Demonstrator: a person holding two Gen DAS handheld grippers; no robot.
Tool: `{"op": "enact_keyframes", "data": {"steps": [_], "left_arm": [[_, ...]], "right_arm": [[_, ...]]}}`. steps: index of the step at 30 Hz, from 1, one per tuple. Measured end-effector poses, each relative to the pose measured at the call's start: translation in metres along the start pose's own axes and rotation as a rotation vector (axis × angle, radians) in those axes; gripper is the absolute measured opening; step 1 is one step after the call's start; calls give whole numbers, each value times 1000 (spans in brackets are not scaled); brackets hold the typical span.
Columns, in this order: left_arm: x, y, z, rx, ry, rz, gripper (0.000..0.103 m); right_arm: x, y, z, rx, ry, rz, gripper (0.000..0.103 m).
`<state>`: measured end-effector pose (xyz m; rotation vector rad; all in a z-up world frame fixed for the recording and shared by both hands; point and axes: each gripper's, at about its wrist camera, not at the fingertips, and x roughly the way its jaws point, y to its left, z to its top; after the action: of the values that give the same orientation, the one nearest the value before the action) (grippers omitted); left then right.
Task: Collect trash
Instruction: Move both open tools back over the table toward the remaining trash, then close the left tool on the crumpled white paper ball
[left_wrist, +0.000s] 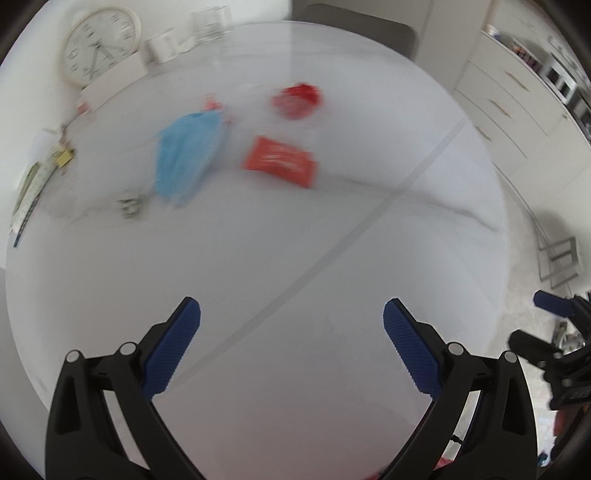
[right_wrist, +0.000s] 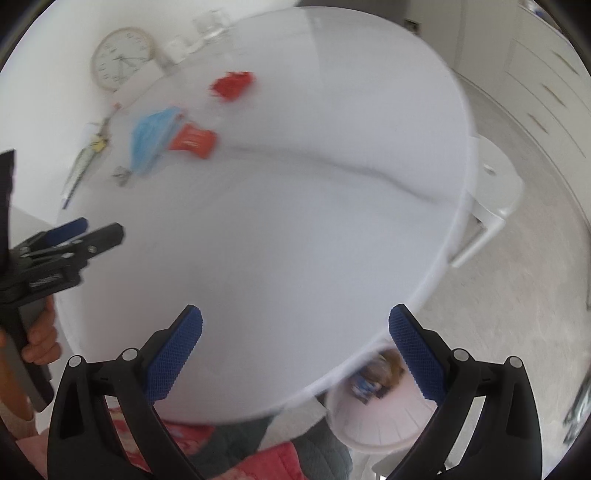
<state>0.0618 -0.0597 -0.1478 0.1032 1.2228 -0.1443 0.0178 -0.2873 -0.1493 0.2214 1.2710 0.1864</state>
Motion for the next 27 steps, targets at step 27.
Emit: {"op": "enact_keyframes", "data": {"steps": [27], "left_arm": [[123,219,88,-218,-15,40,69]], "right_arm": [[123,164,131,-122,80,58,100]]}}
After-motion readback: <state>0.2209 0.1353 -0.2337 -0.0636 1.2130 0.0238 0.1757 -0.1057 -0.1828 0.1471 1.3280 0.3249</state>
